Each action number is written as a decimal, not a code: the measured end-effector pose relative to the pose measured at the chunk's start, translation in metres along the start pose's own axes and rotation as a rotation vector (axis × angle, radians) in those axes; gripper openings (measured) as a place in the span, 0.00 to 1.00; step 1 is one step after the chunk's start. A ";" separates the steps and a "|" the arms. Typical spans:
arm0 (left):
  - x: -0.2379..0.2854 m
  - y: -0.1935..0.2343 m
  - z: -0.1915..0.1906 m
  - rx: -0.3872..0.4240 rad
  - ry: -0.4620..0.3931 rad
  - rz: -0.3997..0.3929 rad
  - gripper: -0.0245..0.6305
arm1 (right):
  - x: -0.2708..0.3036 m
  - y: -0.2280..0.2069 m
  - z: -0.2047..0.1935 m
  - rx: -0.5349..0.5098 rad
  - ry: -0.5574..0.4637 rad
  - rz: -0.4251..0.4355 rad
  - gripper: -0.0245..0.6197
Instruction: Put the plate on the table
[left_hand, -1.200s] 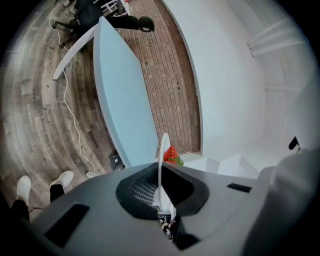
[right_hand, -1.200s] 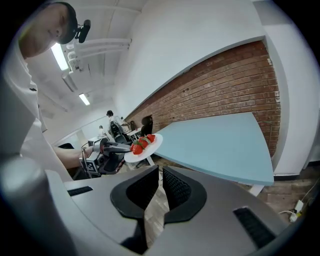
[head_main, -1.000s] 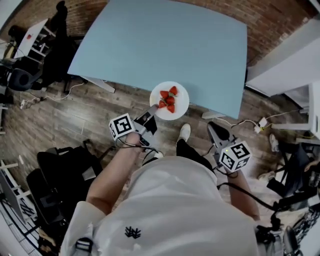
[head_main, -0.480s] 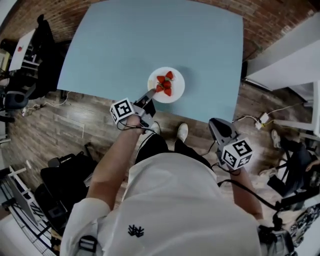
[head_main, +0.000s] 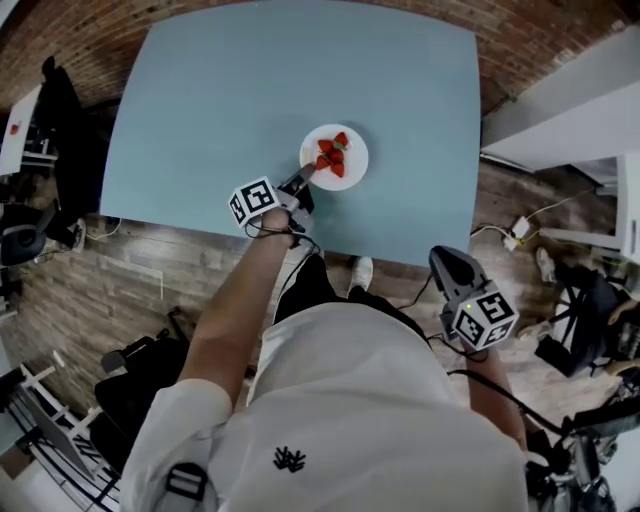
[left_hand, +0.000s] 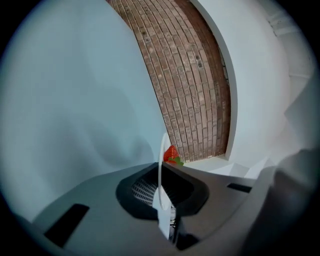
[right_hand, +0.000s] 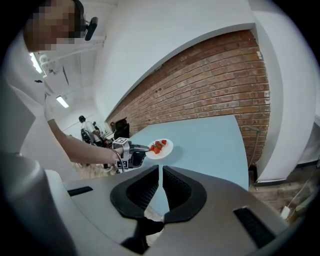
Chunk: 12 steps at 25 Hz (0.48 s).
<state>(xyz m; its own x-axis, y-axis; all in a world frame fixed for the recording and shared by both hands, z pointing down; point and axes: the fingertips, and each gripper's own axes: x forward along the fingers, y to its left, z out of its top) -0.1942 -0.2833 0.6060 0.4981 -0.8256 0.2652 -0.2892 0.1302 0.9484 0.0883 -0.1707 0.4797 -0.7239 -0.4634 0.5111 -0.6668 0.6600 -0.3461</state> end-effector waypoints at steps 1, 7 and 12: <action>0.007 0.003 0.007 0.002 0.012 0.000 0.05 | 0.004 -0.001 0.004 0.011 -0.003 -0.010 0.08; 0.039 0.018 0.033 0.007 0.085 0.006 0.05 | 0.026 0.006 0.027 0.036 0.001 -0.076 0.08; 0.058 0.028 0.044 0.007 0.141 0.019 0.05 | 0.036 0.004 0.032 0.068 0.001 -0.127 0.08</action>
<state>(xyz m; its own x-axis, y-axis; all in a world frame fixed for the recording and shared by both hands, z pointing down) -0.2093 -0.3516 0.6405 0.6024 -0.7375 0.3053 -0.3049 0.1409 0.9419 0.0539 -0.2038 0.4720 -0.6326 -0.5404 0.5548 -0.7638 0.5540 -0.3312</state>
